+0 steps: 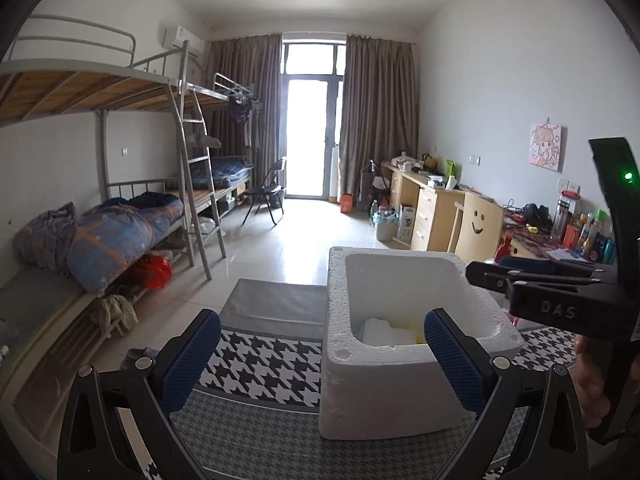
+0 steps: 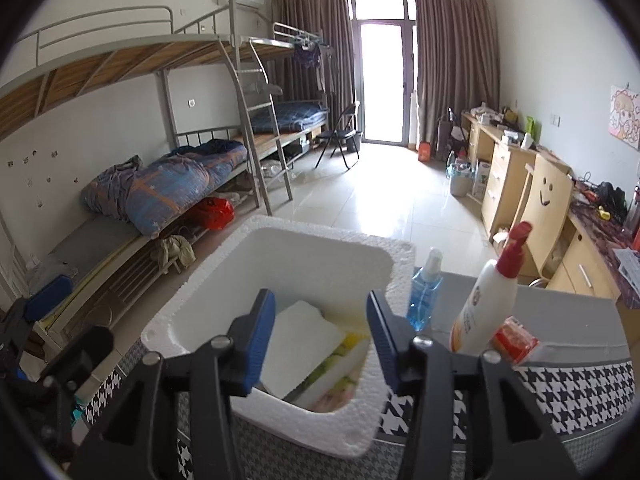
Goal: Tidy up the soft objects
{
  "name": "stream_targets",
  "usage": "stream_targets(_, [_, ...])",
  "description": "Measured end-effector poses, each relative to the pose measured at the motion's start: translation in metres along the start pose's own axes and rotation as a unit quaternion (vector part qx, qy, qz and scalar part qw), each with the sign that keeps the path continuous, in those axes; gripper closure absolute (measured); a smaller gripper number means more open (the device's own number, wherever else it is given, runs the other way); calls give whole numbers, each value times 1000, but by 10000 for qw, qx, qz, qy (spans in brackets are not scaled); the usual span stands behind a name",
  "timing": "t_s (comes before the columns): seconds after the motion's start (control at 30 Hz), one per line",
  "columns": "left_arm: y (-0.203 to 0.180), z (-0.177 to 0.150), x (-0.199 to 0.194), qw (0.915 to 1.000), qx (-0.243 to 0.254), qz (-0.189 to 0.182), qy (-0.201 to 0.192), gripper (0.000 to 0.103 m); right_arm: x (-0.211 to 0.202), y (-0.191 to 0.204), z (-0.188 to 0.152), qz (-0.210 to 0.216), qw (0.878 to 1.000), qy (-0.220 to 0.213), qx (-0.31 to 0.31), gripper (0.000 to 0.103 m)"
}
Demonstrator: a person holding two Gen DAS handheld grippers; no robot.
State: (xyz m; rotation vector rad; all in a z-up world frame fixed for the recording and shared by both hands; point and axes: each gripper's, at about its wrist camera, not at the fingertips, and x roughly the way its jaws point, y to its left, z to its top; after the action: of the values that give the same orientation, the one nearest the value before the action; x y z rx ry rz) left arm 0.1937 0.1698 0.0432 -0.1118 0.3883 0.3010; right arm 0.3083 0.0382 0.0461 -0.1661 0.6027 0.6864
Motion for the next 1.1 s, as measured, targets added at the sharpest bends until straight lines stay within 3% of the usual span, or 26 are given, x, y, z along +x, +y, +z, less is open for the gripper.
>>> stream_targets(0.17, [-3,1,-10,10000,5,-70,-54,1,-27,-6,-4,-127,9995,-292,19,29])
stream_targets(0.33, [-8,1,-21,9999,34,-118,-117,1,-53,-8,-9,-226,9982,-549,17,16])
stream_targets(0.67, [-16,-3,-54,9992,82,-267,-295,1,-85,-1,-26,-260,9960,-846,-74,8])
stream_targets(1.1, [-25,-21,-106,9972,110,-410,-619,1,-136,0,-62,-234,9921,-1230,-12,6])
